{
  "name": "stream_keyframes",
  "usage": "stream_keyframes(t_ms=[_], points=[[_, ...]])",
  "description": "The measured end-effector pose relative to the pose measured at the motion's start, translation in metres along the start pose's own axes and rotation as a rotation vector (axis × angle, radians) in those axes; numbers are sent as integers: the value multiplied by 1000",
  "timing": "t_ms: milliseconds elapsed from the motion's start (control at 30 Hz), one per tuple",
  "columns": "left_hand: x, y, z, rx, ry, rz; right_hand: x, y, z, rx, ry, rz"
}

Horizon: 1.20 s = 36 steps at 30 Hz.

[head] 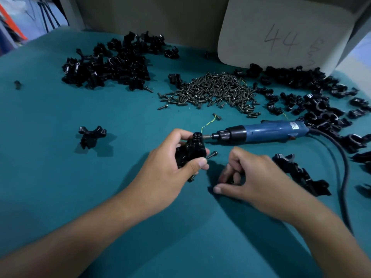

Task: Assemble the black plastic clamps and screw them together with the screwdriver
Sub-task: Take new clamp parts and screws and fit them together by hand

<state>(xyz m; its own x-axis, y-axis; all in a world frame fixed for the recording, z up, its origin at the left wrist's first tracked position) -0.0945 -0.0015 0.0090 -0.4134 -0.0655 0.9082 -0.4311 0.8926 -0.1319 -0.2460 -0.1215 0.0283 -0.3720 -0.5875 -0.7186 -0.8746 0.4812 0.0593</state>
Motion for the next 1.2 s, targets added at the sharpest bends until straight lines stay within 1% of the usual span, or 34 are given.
stream_keyframes(t_ms=[67, 100, 200, 300, 367, 467, 633, 800, 967, 1100, 1200], points=[[1, 1, 0, -6, -10, 1, 0, 1, 0, 21, 86, -9], [1, 1, 0, -8, -13, 4, -1, 2, -3, 66, 33, -11], [3, 1, 0, -15, -17, 12, -7, 3, -9, 161, -285, -58], [4, 2, 2, -16, -55, 20, -16, 2, -6, 217, -301, -172], [4, 2, 3, -14, -82, 22, -16, 0, -3, 238, -296, -188], [4, 2, 3, -14, -63, 23, -16, -1, -4, 258, -316, -234], [5, 3, 4, -10, -82, 32, -15, -1, -7, 369, -562, -261], [6, 3, 3, -3, -97, 36, -17, -2, -5, 334, -694, -275], [8, 4, 3, 9, -103, 28, -17, -2, -6, 372, -596, -292], [10, 6, 3, 21, -145, 32, -17, 2, -5, 427, -577, -307], [12, 6, 2, 22, -160, 42, -21, 4, -6, 462, -477, -356]])
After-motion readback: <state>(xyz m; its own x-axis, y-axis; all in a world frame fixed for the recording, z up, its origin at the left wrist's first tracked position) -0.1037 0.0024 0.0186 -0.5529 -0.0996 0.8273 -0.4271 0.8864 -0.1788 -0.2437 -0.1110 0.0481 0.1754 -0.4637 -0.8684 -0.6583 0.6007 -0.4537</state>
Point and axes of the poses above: each hand's wrist, its own y-axis away from the middle knuckle, its own z-axis out of the palm, x = y × z, the point moved 4 cm from there along -y, towards the middle knuckle, and after that the axes turned 13 degrees about -y, right-handed, at the moved point
